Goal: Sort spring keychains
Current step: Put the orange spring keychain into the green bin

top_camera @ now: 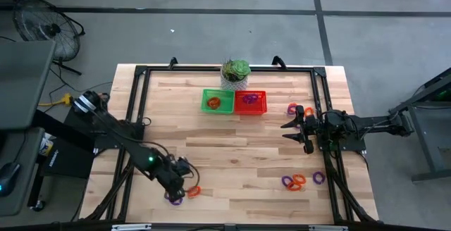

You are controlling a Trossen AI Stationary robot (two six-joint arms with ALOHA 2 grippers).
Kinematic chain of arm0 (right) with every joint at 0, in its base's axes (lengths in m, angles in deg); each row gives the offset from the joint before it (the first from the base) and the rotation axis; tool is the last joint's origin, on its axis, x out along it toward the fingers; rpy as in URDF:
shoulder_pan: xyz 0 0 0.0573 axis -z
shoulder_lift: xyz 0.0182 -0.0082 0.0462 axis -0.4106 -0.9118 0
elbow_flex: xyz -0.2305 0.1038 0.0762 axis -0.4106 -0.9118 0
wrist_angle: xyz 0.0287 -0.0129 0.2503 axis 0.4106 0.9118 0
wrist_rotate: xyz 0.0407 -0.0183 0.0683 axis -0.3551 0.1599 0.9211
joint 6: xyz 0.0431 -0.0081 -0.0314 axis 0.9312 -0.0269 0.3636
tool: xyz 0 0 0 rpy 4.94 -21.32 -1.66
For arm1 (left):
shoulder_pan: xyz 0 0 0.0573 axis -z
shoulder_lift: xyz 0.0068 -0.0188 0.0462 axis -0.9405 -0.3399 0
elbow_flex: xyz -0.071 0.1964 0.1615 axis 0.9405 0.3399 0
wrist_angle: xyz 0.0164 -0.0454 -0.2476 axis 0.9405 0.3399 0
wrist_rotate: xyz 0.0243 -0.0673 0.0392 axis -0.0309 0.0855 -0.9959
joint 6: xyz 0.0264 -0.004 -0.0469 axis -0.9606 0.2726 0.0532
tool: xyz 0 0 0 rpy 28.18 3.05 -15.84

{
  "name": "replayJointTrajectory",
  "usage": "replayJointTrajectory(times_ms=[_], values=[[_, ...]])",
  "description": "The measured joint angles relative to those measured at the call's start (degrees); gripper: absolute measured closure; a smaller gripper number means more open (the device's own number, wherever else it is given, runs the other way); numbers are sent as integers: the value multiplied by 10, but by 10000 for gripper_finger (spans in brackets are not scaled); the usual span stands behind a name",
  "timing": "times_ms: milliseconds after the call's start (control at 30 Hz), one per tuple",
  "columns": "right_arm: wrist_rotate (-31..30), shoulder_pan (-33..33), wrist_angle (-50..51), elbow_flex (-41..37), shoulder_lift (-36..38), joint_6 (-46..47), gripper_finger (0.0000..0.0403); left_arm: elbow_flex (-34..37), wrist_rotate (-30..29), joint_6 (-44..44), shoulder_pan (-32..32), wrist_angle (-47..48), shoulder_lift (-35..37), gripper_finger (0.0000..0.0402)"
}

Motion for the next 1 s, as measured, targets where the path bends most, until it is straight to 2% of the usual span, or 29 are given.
replayJointTrajectory(times_ms=[167, 433, 700, 1000], values=[[0, 0, 0, 0, 0, 0, 245, -54, -5, -20, -1, 26, -46, 401], [0, 0, 0, 0, 0, 0, 243, -141, -29, -33, -1, 140, -110, 401], [0, 0, 0, 0, 0, 0, 243, -206, -11, -78, -1, 152, -178, 401], [0, 0, 0, 0, 0, 0, 244, -232, -11, -109, -1, 178, -215, 400]])
